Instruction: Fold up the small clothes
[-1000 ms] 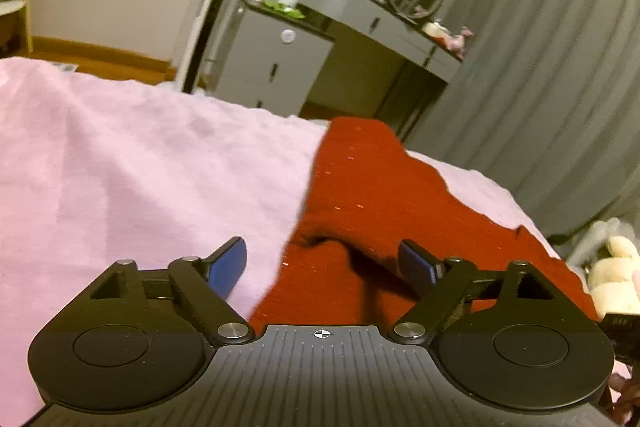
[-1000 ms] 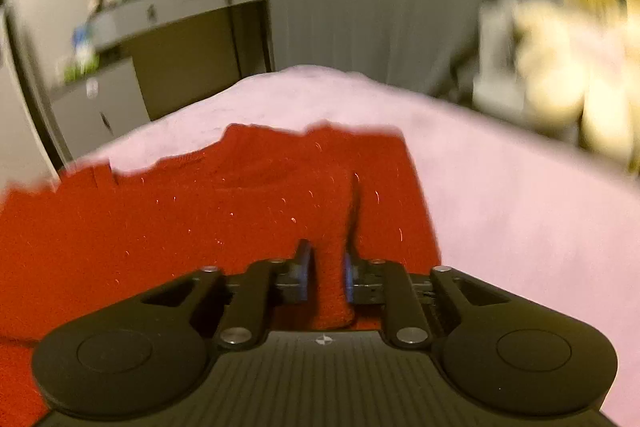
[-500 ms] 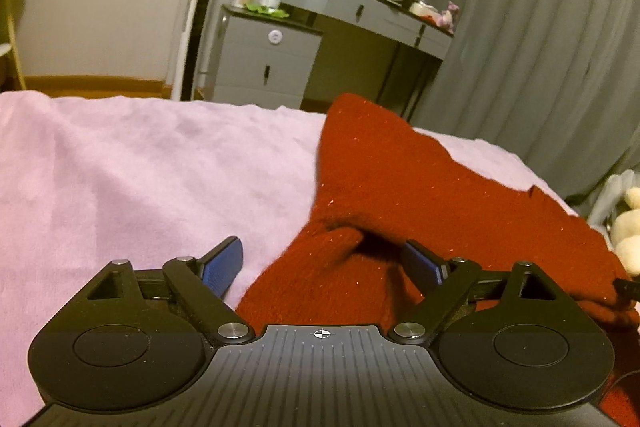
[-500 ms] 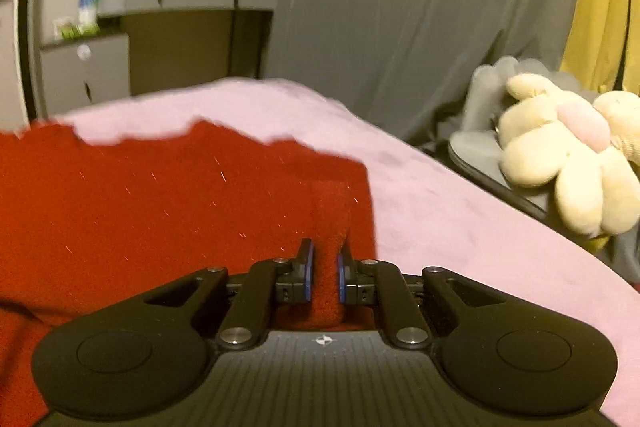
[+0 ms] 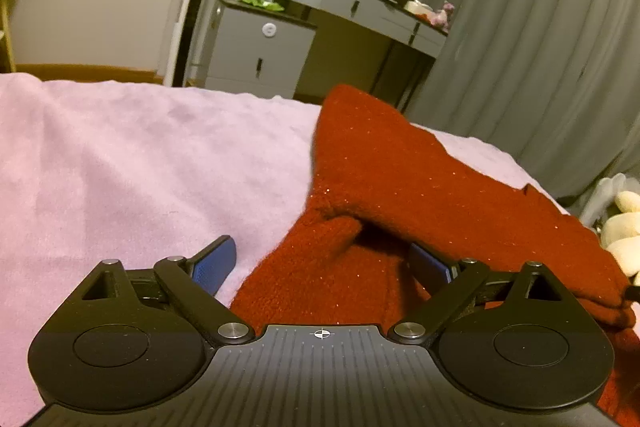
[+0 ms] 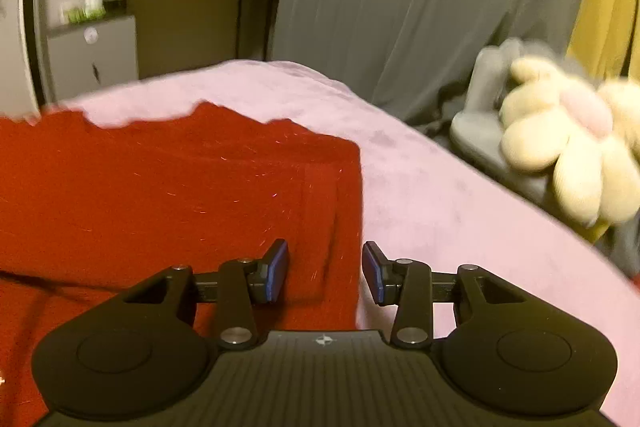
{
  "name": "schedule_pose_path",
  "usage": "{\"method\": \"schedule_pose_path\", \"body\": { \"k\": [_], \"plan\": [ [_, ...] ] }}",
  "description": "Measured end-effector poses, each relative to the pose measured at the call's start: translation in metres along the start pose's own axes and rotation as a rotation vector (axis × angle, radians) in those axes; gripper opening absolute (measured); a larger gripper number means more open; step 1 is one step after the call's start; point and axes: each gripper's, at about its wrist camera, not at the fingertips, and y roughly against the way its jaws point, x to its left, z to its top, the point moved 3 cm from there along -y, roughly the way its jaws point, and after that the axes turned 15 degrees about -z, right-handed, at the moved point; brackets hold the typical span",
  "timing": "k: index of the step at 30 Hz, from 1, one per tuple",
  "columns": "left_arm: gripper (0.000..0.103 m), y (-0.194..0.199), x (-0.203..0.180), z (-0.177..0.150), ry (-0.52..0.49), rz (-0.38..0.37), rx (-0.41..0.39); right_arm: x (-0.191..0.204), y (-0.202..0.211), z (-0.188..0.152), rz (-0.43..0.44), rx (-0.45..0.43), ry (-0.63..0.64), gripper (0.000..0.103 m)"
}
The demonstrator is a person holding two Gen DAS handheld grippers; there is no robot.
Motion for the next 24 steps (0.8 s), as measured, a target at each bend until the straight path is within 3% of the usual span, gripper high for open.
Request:
{"method": "schedule_pose_path", "body": {
  "k": [4, 8, 17, 21, 24],
  "plan": [
    [0.097, 0.014, -0.007, -0.002, -0.067, -0.018, 0.052, -0.029, 0.053, -0.045, 0.129, 0.048, 0.019, 0.055],
    [0.095, 0.035, -0.016, -0.007, -0.088, -0.016, 0.181, -0.058, 0.092, -0.093, 0.133, 0.080, 0.087, 0.068],
    [0.092, 0.103, 0.001, 0.005, 0.052, -0.056, 0.337, -0.117, 0.121, -0.135, 0.139, 0.222, -0.011, 0.068],
    [0.088, 0.127, 0.010, 0.005, -0.076, -0.035, 0.441, -0.127, 0.125, -0.145, 0.191, 0.259, -0.002, 0.068],
    [0.081, 0.139, 0.021, -0.004, -0.049, -0.077, 0.544, -0.129, 0.126, -0.155, 0.228, 0.304, 0.027, 0.068]
  ]
}}
